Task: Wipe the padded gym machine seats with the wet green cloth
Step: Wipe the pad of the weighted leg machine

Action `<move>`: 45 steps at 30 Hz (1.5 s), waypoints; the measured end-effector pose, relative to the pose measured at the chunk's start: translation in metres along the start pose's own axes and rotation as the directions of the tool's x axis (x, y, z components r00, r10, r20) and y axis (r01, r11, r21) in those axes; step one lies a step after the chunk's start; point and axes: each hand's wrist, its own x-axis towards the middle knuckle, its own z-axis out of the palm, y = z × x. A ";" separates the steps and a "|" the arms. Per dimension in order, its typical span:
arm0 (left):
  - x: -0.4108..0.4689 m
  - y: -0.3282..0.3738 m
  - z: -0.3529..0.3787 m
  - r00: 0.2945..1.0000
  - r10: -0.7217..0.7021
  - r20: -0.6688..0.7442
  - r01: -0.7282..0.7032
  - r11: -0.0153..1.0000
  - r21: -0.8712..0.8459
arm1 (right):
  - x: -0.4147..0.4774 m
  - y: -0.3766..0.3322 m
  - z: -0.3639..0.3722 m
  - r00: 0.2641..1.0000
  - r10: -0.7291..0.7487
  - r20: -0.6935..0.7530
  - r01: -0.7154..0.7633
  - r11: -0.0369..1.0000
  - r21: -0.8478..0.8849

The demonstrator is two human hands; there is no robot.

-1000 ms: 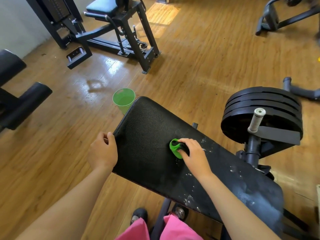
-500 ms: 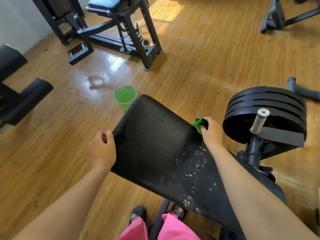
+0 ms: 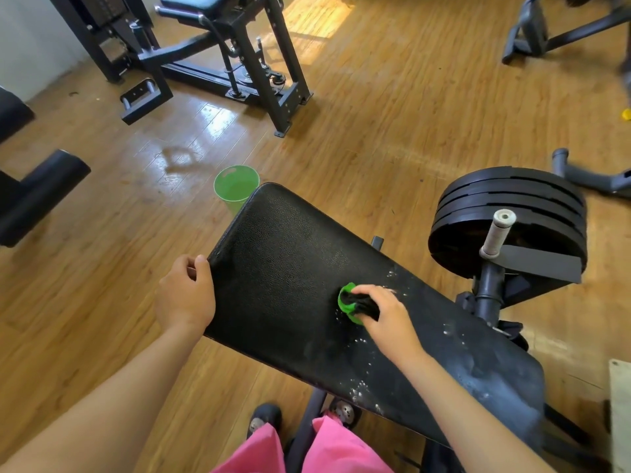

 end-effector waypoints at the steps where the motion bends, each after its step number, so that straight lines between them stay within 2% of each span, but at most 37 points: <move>1: 0.000 0.001 -0.001 1.000 -0.002 0.002 0.002 1.000 -0.001 | 0.002 0.004 -0.005 0.999 -0.013 0.052 0.013 1.000 -0.011; 3: -0.001 0.000 -0.001 1.000 0.000 0.003 0.000 1.000 0.001 | 0.015 0.013 -0.015 0.997 -0.029 0.067 0.033 0.998 -0.047; 6: 0.000 -0.002 0.000 1.000 0.009 0.009 -0.009 1.000 -0.008 | 0.045 0.022 -0.026 0.998 -0.022 -0.064 0.017 0.997 -0.077; 13: 0.002 -0.005 0.002 1.000 0.005 -0.003 -0.005 1.000 -0.013 | 0.091 0.038 -0.033 0.943 0.166 -0.290 -0.187 0.981 -0.045; 16: 0.003 -0.006 0.002 1.000 0.004 -0.008 -0.004 1.000 -0.007 | 0.080 0.028 -0.028 0.945 0.162 -0.284 -0.172 0.985 -0.008; 23: 0.003 -0.006 0.002 1.000 0.003 0.001 -0.003 1.000 -0.015 | -0.006 -0.022 0.025 0.988 0.000 -0.152 0.011 0.997 0.073; 29: 0.002 -0.006 0.001 1.000 -0.003 0.007 0.003 1.000 -0.022 | -0.040 -0.022 0.038 0.993 -0.118 0.025 0.116 0.991 0.064; 33: 0.001 -0.003 -0.001 1.000 -0.003 0.018 0.003 0.999 -0.037 | -0.014 -0.010 0.019 0.998 -0.053 -0.043 0.051 0.998 -0.032; 40: -0.001 0.000 -0.003 0.999 -0.016 0.039 0.019 0.998 -0.059 | -0.018 -0.029 0.040 0.964 0.083 -0.254 -0.097 0.994 -0.042; 45: -0.001 0.000 -0.005 0.998 0.002 0.068 0.004 0.996 -0.089 | -0.063 -0.058 0.082 0.962 0.052 -0.268 -0.050 0.999 0.013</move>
